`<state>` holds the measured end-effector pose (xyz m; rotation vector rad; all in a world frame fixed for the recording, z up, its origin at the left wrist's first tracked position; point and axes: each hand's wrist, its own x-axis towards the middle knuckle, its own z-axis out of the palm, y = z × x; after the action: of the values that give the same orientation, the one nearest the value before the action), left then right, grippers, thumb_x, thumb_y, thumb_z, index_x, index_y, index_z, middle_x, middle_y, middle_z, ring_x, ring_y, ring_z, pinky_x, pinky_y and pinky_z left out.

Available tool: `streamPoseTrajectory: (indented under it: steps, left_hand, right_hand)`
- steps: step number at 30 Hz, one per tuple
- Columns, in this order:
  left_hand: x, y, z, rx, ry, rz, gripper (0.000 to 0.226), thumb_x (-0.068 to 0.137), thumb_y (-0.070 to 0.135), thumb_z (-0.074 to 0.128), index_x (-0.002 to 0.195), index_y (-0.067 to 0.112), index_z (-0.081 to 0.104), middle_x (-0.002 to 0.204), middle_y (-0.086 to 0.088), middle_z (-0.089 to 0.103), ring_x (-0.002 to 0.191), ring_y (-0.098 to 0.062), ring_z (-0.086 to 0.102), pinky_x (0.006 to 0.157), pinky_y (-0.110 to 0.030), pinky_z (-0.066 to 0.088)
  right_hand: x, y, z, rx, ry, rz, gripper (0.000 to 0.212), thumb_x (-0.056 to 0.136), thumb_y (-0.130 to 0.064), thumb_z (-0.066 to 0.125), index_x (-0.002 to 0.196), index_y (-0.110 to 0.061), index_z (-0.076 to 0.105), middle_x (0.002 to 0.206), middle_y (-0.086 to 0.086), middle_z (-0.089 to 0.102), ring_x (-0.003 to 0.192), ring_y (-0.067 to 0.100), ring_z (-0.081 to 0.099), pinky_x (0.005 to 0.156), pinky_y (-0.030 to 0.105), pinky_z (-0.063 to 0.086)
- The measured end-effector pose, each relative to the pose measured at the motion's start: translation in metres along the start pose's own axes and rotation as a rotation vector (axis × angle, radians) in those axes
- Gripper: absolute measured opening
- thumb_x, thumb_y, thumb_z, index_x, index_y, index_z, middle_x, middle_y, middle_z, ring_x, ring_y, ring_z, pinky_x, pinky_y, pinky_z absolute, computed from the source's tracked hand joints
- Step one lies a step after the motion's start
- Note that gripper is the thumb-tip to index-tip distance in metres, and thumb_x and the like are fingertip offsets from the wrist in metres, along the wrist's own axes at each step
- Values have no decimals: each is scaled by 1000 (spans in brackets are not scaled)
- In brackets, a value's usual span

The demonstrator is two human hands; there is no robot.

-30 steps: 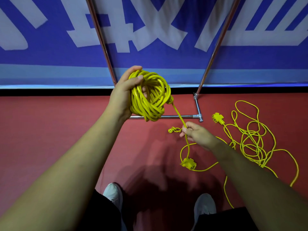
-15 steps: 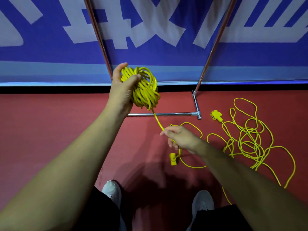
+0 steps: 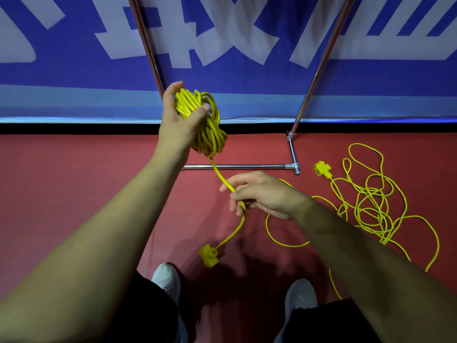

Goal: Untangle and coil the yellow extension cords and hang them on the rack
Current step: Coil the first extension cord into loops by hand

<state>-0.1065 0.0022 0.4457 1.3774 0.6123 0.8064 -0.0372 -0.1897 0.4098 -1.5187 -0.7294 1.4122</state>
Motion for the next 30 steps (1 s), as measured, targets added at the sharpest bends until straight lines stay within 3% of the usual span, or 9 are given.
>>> streamPoseTrajectory:
  steps: [5,7,10,15,18,21,24,27,30]
  left_hand:
    - [1,-4,-6,115,-64,50,62,82,16,76,133,28,43,119,-12,55,105,-30,65,93,-59,53]
    - [-2,-4,-6,192,-93,77,62,81,12,73,133,25,41,115,-4,58,101,-18,65,96,-54,52]
    - [-4,-3,-3,266,-131,112,64,80,12,73,135,20,41,106,7,60,94,-4,61,101,-44,50]
    - [-3,-6,-6,400,-306,93,68,75,29,78,131,41,42,119,1,57,103,-32,66,91,-58,53]
    - [-6,-12,-5,509,-421,114,72,80,20,80,140,29,40,111,0,56,94,-8,61,91,-29,50]
    - [-11,-15,-2,564,-536,95,65,83,15,79,134,24,40,92,1,55,67,-4,55,64,-16,45]
    - [-17,-16,0,532,-661,32,55,84,16,76,126,21,40,97,-22,57,67,-23,58,55,-35,52]
    - [-21,-17,2,468,-770,-20,52,83,25,75,125,20,44,103,-25,54,81,-21,54,72,-54,53]
    - [-24,-20,4,426,-825,-78,46,85,30,70,123,19,47,104,-14,54,94,-19,53,91,-58,47]
  right_hand:
    - [-3,-1,0,47,-79,49,41,93,6,51,131,-8,58,97,19,61,72,21,57,65,28,48]
    - [-1,-7,-3,93,-71,12,35,92,3,53,125,-4,61,93,16,62,65,16,51,57,27,43]
    - [-2,-11,-10,56,-92,-27,41,89,-1,57,127,-13,63,80,13,62,68,21,56,65,28,47]
    - [-7,-13,-21,-37,-147,-72,52,82,2,57,133,-8,57,81,9,60,64,18,48,58,29,36]
    - [-11,-26,-28,-87,-74,-163,35,82,4,63,116,0,67,76,11,55,55,12,37,48,28,23]
    - [-16,-34,-32,-121,30,-271,22,84,5,65,99,-9,71,72,10,58,56,16,40,48,24,27]
    - [-16,-37,-37,-115,113,-318,22,87,12,61,91,-9,59,83,16,68,57,12,51,49,18,34]
    - [-14,-39,-37,-94,166,-345,31,85,16,61,88,-11,46,86,26,62,55,17,51,47,21,34]
    - [-11,-39,-36,-163,219,-378,35,84,17,62,87,-13,43,81,22,63,60,12,63,52,17,43]
